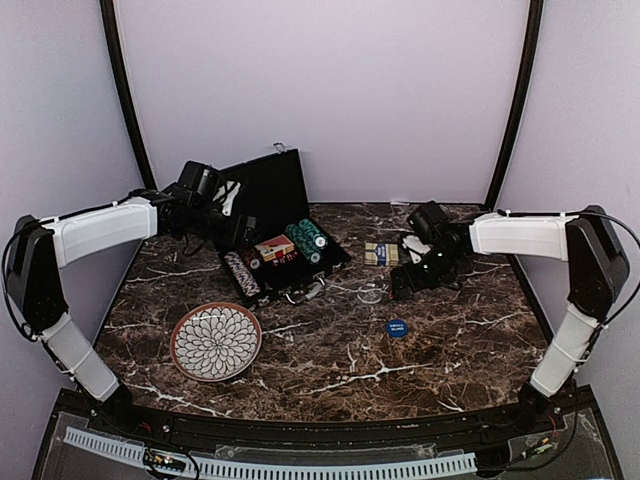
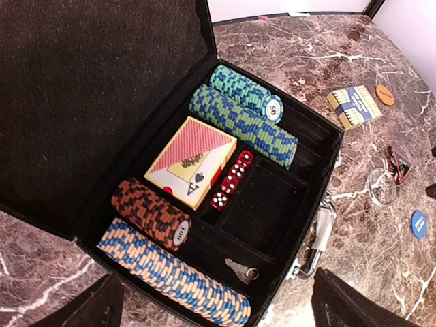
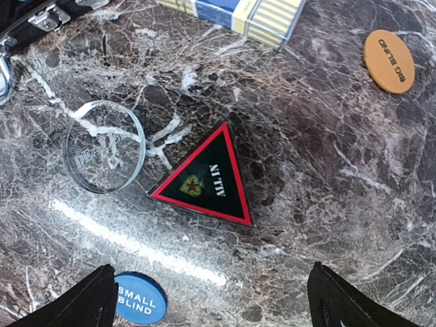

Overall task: Pack up texas hold em set
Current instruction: Press the poker case into the slot.

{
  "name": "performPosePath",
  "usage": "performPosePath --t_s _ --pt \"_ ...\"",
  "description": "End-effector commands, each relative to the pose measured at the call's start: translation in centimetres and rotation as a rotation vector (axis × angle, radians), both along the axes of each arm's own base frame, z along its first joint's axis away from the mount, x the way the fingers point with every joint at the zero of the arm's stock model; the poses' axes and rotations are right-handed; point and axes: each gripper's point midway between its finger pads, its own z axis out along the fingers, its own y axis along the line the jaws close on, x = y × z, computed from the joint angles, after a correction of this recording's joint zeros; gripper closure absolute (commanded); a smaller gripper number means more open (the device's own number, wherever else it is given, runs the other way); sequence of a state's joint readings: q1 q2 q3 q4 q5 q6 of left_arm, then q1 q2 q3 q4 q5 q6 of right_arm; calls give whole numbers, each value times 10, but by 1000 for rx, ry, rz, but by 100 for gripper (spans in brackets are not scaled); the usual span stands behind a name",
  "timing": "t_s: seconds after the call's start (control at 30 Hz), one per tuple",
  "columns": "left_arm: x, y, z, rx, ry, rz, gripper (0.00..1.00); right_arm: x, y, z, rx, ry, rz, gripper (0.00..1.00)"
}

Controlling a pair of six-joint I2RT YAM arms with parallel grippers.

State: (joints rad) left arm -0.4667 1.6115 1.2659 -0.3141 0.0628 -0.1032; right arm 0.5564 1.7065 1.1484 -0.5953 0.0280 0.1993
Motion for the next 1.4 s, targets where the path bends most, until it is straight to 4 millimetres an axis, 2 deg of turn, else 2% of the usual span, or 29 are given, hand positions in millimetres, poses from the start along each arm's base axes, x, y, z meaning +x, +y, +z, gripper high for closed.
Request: performPosePath --t_s 0.0,0.23,0.37,0.63,0.87,0.97,1.1,1.13,1.17,1.2,1.23,1.27,1.3,1.33,1.37 --pt "-16 -1 12 -87 16 -1 1 4 13 4 -42 -39 33 2" --pt "-38 -7 4 -199 32 -20 1 -3 40 5 -42 -47 80 2" --pt "-46 -7 2 -227 20 -20 1 4 47 7 -48 -62 57 2" --pt "-49 -23 2 -211 4 -63 1 58 54 35 -49 -149 -64 1" --pt "-48 -33 0 -188 -9 -71 1 102 62 30 7 -162 -169 1" --pt "-47 -34 3 -200 -15 -68 1 121 64 36 42 -188 -189 1" --pt "-33 -39 5 -202 -39 -49 5 130 80 41 93 -187 -147 2" --pt "-28 -41 -2 -194 -26 -46 7 129 82 39 94 -179 -139 1" --pt "-22 -46 5 -201 -38 -56 7 129 82 38 93 -173 -135 1" --pt "-17 -49 -6 -186 -12 -55 8 127 81 36 86 -170 -132 2" --pt "-8 -54 5 -197 -29 -61 8 126 79 34 79 -169 -131 2" --pt "-4 -57 -10 -178 10 -63 8 126 77 33 73 -168 -130 2" --pt "4 -62 0 -193 1 -72 9 125 75 32 69 -168 -125 2" --pt "12 -64 -12 -185 25 -69 9 125 74 32 68 -169 -124 1" --pt "19 -69 -3 -202 15 -80 9 125 72 31 65 -166 -123 1"
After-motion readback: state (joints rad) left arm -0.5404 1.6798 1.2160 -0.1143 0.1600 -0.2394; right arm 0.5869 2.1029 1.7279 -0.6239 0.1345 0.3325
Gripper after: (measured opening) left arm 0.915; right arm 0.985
